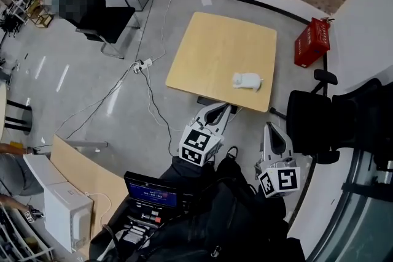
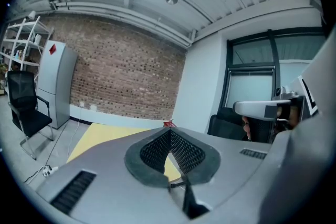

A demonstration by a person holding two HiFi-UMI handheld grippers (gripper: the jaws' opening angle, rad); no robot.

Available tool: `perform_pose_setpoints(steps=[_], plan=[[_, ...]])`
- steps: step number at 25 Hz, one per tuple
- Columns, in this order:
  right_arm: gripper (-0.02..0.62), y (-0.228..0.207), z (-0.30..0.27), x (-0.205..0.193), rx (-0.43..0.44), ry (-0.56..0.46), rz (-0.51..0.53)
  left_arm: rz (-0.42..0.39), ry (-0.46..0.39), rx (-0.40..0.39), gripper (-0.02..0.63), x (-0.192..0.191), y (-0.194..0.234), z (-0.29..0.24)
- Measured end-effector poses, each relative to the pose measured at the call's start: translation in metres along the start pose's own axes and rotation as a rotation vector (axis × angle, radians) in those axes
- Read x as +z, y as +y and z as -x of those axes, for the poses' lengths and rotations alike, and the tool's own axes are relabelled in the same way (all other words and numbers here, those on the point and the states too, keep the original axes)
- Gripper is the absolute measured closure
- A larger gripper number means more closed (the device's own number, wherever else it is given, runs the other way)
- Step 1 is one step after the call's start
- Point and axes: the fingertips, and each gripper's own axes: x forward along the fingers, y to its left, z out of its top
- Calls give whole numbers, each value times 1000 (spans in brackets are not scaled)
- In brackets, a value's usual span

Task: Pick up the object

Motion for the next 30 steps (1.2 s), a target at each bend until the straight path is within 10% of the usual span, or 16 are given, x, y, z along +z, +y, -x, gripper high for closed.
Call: perform_pose_setpoints(steps=[16,30], plan=[[591,-101,-89,-9,77,14,-3,-22,33,200,607,15,42,-83],[588,-175,-154,-105,122,227,-103,30,176,287,607,-34,73,-138]])
